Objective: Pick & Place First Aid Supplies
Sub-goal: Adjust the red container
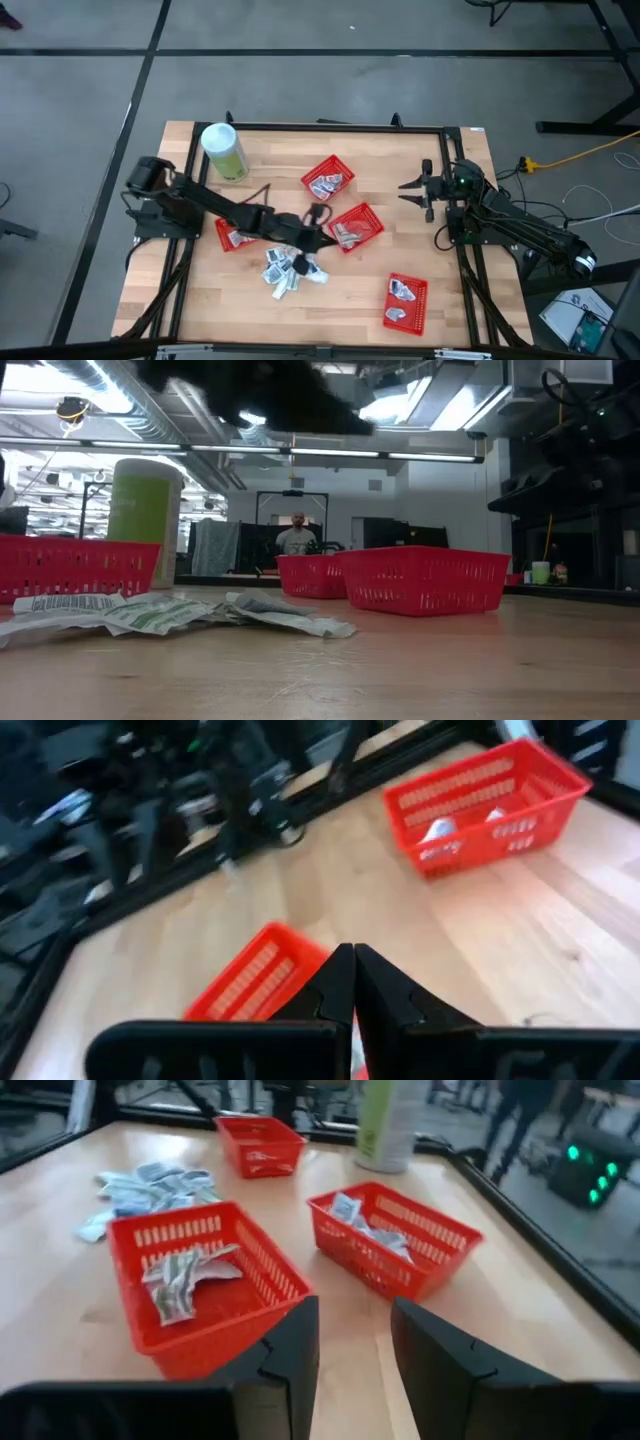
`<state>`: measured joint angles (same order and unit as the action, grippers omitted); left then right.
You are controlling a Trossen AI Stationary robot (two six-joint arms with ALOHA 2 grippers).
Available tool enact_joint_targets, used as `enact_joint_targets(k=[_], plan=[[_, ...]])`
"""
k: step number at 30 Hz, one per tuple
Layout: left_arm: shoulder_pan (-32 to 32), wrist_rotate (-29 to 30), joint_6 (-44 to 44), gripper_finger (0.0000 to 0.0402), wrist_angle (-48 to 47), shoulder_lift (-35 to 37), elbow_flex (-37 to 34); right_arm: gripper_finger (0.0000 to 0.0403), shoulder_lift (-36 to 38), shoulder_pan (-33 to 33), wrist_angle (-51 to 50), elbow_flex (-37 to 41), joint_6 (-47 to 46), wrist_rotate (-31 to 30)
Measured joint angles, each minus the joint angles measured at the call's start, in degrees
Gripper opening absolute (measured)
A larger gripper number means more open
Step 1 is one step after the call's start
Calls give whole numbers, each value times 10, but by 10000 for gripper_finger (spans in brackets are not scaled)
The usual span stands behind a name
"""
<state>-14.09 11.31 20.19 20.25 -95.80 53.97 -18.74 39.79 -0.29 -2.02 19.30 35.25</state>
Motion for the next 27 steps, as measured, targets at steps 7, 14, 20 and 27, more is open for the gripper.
enact_joint_targets(k=[7, 14, 20, 27], plan=[[4, 76, -19, 1, 13, 58, -78, 126, 0, 0, 0, 0, -96, -28], [3, 99, -32, 2, 10, 62, -105, 126, 0, 0, 69, -3, -234, -70], [3, 111, -38, 3, 7, 62, -105, 126, -8, -40, -52, -59, -224, -37], [4, 118, -36, 3, 7, 62, -105, 126, -82, -138, -102, -146, -243, -98]])
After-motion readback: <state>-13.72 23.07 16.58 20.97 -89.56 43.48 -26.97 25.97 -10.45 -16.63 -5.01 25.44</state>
